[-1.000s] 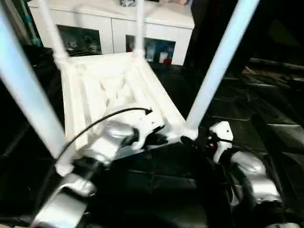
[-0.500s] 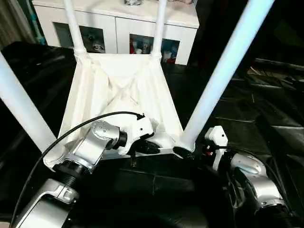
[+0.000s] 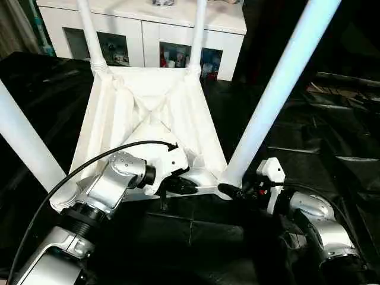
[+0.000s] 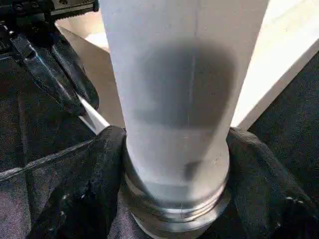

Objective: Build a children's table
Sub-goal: Rotate leg to tighten

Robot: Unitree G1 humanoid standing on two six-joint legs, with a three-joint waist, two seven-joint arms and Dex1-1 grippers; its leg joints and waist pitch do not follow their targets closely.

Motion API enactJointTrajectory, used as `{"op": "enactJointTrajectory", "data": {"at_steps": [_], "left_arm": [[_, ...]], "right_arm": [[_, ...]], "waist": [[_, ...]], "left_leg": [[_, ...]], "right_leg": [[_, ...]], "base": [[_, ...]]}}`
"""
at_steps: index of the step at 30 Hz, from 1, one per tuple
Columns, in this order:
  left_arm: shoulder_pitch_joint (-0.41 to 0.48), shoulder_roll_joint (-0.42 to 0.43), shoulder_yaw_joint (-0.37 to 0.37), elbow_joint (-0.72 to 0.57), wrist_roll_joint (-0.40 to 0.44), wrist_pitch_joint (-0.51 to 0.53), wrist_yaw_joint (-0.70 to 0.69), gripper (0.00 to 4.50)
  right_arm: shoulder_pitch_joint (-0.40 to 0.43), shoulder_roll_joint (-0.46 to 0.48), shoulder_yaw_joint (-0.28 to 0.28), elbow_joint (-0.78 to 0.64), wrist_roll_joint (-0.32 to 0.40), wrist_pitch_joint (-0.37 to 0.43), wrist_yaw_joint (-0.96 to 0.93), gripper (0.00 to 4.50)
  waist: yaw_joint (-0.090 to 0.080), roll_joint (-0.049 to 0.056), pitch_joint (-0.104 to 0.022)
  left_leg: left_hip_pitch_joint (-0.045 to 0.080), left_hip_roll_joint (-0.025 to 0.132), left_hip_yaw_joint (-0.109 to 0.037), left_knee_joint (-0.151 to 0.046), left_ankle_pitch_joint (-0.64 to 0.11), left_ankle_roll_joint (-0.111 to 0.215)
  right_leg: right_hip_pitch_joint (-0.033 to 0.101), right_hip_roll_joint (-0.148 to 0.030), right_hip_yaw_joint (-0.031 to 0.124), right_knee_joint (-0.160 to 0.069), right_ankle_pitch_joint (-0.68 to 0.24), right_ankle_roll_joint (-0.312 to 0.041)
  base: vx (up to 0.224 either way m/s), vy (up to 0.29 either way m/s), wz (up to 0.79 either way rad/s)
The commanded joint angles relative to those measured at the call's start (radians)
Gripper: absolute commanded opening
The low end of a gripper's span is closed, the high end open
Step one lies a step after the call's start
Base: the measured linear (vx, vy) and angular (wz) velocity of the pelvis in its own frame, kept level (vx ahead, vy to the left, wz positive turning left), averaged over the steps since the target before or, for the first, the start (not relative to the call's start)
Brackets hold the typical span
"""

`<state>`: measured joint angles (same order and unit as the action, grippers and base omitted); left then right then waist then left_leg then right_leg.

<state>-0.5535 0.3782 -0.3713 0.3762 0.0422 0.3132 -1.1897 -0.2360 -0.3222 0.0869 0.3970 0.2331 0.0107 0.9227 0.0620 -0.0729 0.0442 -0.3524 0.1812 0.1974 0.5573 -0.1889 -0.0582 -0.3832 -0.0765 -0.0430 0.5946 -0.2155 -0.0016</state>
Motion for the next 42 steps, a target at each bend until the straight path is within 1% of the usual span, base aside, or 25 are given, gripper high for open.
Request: {"op": "enactJointTrajectory", "data": {"at_steps": [1, 2, 3, 4, 5, 6, 8, 9, 10, 13, 15, 17, 18, 19, 21, 22, 23, 24, 26, 27, 28, 33, 36, 39, 42], "left_arm": [[0.044, -0.019, -0.062, 0.066, 0.033, 0.047, 0.013, 0.00], [0.044, -0.019, -0.062, 0.066, 0.033, 0.047, 0.013, 0.00], [0.024, -0.074, -0.034, 0.117, 0.031, 0.033, 0.095, 0.00], [0.017, -0.089, -0.026, 0.132, 0.030, 0.029, 0.117, 0.00], [0.001, -0.120, -0.011, 0.167, 0.031, 0.025, 0.167, 0.00], [-0.014, -0.150, 0.003, 0.197, 0.031, 0.026, 0.211, 0.00], [-0.037, -0.202, 0.024, 0.244, 0.028, 0.032, 0.283, 0.00], [-0.057, -0.243, 0.030, 0.278, 0.033, 0.038, 0.338, 0.00], [-0.063, -0.258, 0.033, 0.289, 0.035, 0.040, 0.360, 0.00], [-0.081, -0.300, 0.033, 0.319, 0.051, 0.047, 0.432, 0.00], [-0.086, -0.310, 0.033, 0.332, 0.058, 0.044, 0.447, 0.00], [-0.103, -0.344, 0.032, 0.372, 0.073, 0.032, 0.485, 0.00], [-0.104, -0.350, 0.031, 0.375, 0.074, 0.030, 0.487, 0.00], [-0.104, -0.352, 0.027, 0.379, 0.079, 0.024, 0.484, 0.00], [-0.099, -0.345, 0.017, 0.373, 0.086, 0.013, 0.469, 0.00], [-0.090, -0.333, 0.010, 0.358, 0.087, 0.007, 0.446, 0.00], [-0.082, -0.320, 0.002, 0.342, 0.086, 0.002, 0.422, 0.00], [-0.082, -0.320, 0.002, 0.342, 0.086, 0.002, 0.422, 0.00], [-0.066, -0.295, -0.013, 0.314, 0.083, -0.018, 0.373, 0.00], [-0.049, -0.261, -0.024, 0.277, 0.079, -0.013, 0.319, 0.00], [-0.043, -0.250, -0.027, 0.268, 0.079, -0.016, 0.301, 0.00], [-0.014, -0.181, -0.032, 0.210, 0.064, -0.026, 0.195, 0.00], [0.016, -0.109, -0.043, 0.147, 0.041, -0.041, 0.095, 0.00], [0.041, -0.068, -0.039, 0.091, 0.014, -0.021, 0.033, 0.00], [0.057, -0.032, -0.034, 0.064, 0.008, -0.006, -0.001, 0.00]], "right_arm": [[-0.009, 0.026, -0.025, 0.038, -0.001, -0.008, -0.068, 2.65], [-0.009, 0.026, -0.025, 0.038, -0.001, -0.008, -0.068, 2.65], [-0.029, 0.077, -0.062, 0.095, -0.006, -0.031, -0.176, 2.65], [-0.034, 0.088, -0.069, 0.107, -0.009, -0.035, -0.200, 2.65], [-0.043, 0.108, -0.074, 0.136, -0.027, -0.045, -0.258, 2.65], [-0.051, 0.126, -0.074, 0.159, -0.049, -0.062, -0.313, 2.65], [-0.062, 0.164, -0.073, 0.187, -0.079, -0.084, -0.399, 2.65], [-0.075, 0.200, -0.068, 0.201, -0.113, -0.079, -0.499, 2.64], [-0.081, 0.213, -0.066, 0.207, -0.126, -0.077, -0.535, 2.64], [-0.100, 0.246, -0.043, 0.221, -0.174, -0.067, -0.623, 2.64], [-0.107, 0.255, -0.042, 0.233, -0.188, -0.073, -0.647, 2.64], [-0.127, 0.268, -0.013, 0.257, -0.228, -0.117, -0.653, 2.64], [-0.127, 0.273, -0.017, 0.254, -0.215, -0.122, -0.634, 2.64], [-0.122, 0.282, -0.028, 0.244, -0.182, -0.121, -0.603, 3.20], [-0.103, 0.282, -0.038, 0.208, -0.136, -0.120, -0.542, 3.34], [-0.091, 0.270, -0.042, 0.186, -0.114, -0.119, -0.507, 3.54], [-0.083, 0.258, -0.047, 0.169, -0.097, -0.114, -0.481, 3.54], [-0.083, 0.258, -0.047, 0.169, -0.097, -0.114, -0.481, 3.70], [-0.071, 0.231, -0.053, 0.142, -0.073, -0.098, -0.437, 3.86], [-0.053, 0.180, -0.048, 0.105, -0.057, -0.084, -0.364, 3.86], [-0.048, 0.164, -0.047, 0.096, -0.053, -0.083, -0.341, 4.08], [-0.015, 0.075, -0.056, 0.033, -0.008, -0.053, -0.198, 4.08], [-0.007, 0.028, -0.068, 0.013, 0.012, -0.057, -0.135, 4.08], [0.001, 0.004, -0.055, -0.006, 0.024, -0.035, -0.074, 4.08], [0.012, -0.015, -0.024, -0.015, 0.013, -0.030, -0.028, 4.08]], "waist": [[0.003, 0.004, -0.038], [0.002, 0.004, -0.036], [-0.003, 0.002, -0.034], [-0.003, 0.002, -0.034], [-0.003, 0.003, -0.032], [-0.006, 0.003, -0.030], [-0.007, 0.002, -0.030], [-0.005, 0.001, -0.031], [-0.007, 0.001, -0.032], [-0.004, 0.001, -0.034], [-0.002, 0.001, -0.037], [-0.001, 0.002, -0.040], [0.001, 0.001, -0.039], [0.002, 0.000, -0.039], [0.004, 0.001, -0.041], [0.006, 0.001, -0.040], [0.007, -0.001, -0.040], [0.007, -0.001, -0.041], [0.007, 0.000, -0.041], [0.005, 0.003, -0.041], [0.006, -0.001, -0.041], [0.004, 0.003, -0.036], [0.006, 0.006, -0.036], [0.005, 0.006, -0.038], [0.004, 0.005, -0.040]], "left_leg": [[0.006, 0.059, -0.022, -0.057, -0.144, 0.080], [0.006, 0.058, -0.022, -0.059, -0.157, 0.073], [0.005, 0.057, -0.020, -0.059, -0.185, 0.061], [0.005, 0.057, -0.020, -0.059, -0.185, 0.061], [0.008, 0.059, -0.027, -0.066, -0.243, 0.029], [0.011, 0.057, -0.026, -0.066, -0.273, 0.010], [0.011, 0.056, -0.029, -0.068, -0.295, 0.000], [0.014, 0.057, -0.031, -0.069, -0.309, -0.005], [0.012, 0.057, -0.033, -0.071, -0.304, -0.012], [0.009, 0.055, -0.030, -0.069, -0.283, 0.001], [0.007, 0.053, -0.028, -0.066, -0.262, 0.013], [0.006, 0.053, -0.026, -0.064, -0.238, 0.025], [0.008, 0.052, -0.024, -0.062, -0.236, 0.033], [0.008, 0.052, -0.024, -0.061, -0.236, 0.039], [0.006, 0.054, -0.025, -0.061, -0.228, 0.051], [0.003, 0.055, -0.026, -0.062, -0.218, 0.059], [0.002, 0.056, -0.026, -0.063, -0.219, 0.063], [0.001, 0.056, -0.026, -0.062, -0.217, 0.065], [0.000, 0.057, -0.027, -0.062, -0.216, 0.074], [0.000, 0.056, -0.027, -0.062, -0.210, 0.076], [-0.002, 0.057, -0.026, -0.060, -0.203, 0.084], [0.000, 0.059, -0.025, -0.063, -0.227, 0.081], [0.002, 0.063, -0.027, -0.065, -0.227, 0.074], [0.002, 0.062, -0.024, -0.063, -0.198, 0.075], [0.001, 0.060, -0.022, -0.058, -0.157, 0.088]], "right_leg": [[0.035, -0.071, 0.043, -0.058, -0.058, -0.258], [0.034, -0.071, 0.043, -0.060, -0.077, -0.258], [0.030, -0.073, 0.044, -0.066, -0.120, -0.255], [0.030, -0.073, 0.044, -0.066, -0.120, -0.255], [0.029, -0.076, 0.043, -0.075, -0.229, -0.236], [0.023, -0.075, 0.044, -0.082, -0.288, -0.216], [0.022, -0.075, 0.044, -0.087, -0.332, -0.195], [0.019, -0.078, 0.045, -0.091, -0.364, -0.176], [0.018, -0.076, 0.046, -0.090, -0.360, -0.165], [0.019, -0.074, 0.048, -0.088, -0.309, -0.157], [0.022, -0.073, 0.048, -0.084, -0.268, -0.160], [0.024, -0.072, 0.047, -0.080, -0.221, -0.168], [0.023, -0.072, 0.047, -0.081, -0.213, -0.173], [0.024, -0.072, 0.048, -0.081, -0.211, -0.174], [0.026, -0.073, 0.048, -0.079, -0.202, -0.175], [0.029, -0.074, 0.047, -0.078, -0.187, -0.176], [0.030, -0.074, 0.046, -0.078, -0.185, -0.177], [0.031, -0.073, 0.046, -0.077, -0.181, -0.177], [0.031, -0.074, 0.045, -0.076, -0.172, -0.183], [0.032, -0.073, 0.045, -0.074, -0.160, -0.190], [0.034, -0.072, 0.044, -0.074, -0.151, -0.193], [0.031, -0.073, 0.044, -0.080, -0.208, -0.197], [0.028, -0.074, 0.046, -0.077, -0.203, -0.200], [0.029, -0.070, 0.044, -0.068, -0.133, -0.225], [0.031, -0.069, 0.043, -0.061, -0.065, -0.240]], "base": [[0.000, 0.000, 0.00], [0.000, 0.000, 0.00], [0.000, 0.000, 0.00], [0.000, 0.000, 0.00], [0.000, 0.000, 0.00], [0.000, 0.000, 0.00], [-0.025, 0.007, -0.01], [0.000, 0.000, 0.00], [0.000, 0.000, 0.00], [0.000, 0.000, 0.00], [0.000, 0.000, 0.00], [0.000, 0.000, 0.00], [0.000, 0.000, 0.00], [0.000, 0.000, 0.00], [0.000, 0.000, 0.00], [0.000, 0.000, 0.00], [0.000, 0.000, 0.00], [0.000, 0.000, 0.00], [0.000, 0.000, 0.00], [0.000, 0.000, 0.00], [0.000, 0.000, 0.00], [0.000, 0.000, 0.00], [0.000, 0.000, 0.00], [0.000, 0.000, 0.00], [0.000, 0.000, 0.00]]}}
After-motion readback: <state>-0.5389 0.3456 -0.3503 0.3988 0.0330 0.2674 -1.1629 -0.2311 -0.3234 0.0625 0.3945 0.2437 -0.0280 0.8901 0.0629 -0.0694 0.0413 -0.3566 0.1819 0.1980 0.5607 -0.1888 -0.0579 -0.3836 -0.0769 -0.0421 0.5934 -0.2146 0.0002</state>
